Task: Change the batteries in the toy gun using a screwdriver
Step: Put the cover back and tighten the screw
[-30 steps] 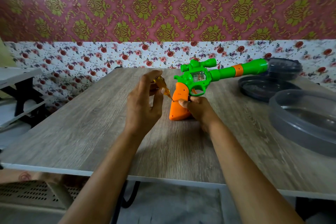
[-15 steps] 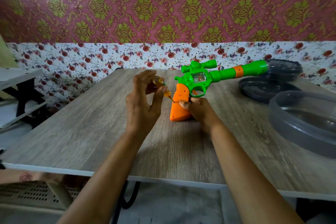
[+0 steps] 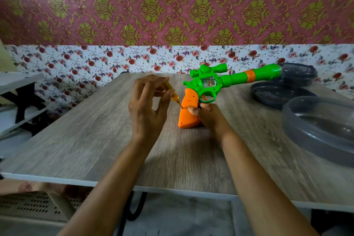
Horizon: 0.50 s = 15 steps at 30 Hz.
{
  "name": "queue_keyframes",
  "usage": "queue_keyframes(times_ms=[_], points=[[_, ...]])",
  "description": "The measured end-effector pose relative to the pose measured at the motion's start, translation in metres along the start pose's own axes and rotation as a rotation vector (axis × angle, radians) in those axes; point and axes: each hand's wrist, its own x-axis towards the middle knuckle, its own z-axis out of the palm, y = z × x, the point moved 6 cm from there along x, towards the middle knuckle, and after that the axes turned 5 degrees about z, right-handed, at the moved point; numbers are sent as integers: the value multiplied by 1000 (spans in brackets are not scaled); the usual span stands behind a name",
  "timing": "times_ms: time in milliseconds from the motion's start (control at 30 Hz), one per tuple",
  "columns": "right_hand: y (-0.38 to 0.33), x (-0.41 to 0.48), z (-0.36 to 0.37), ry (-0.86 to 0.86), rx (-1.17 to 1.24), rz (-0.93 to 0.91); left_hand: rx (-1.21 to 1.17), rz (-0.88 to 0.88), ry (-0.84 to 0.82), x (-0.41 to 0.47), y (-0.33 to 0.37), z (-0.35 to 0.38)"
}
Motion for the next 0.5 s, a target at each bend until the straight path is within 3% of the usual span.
queue_keyframes(times_ms=[300, 500], points=[[0, 0, 0, 5, 17, 5, -38, 5, -41, 1, 5, 1], [3, 2, 1, -4, 25, 20, -45, -22, 24, 1, 5, -3]])
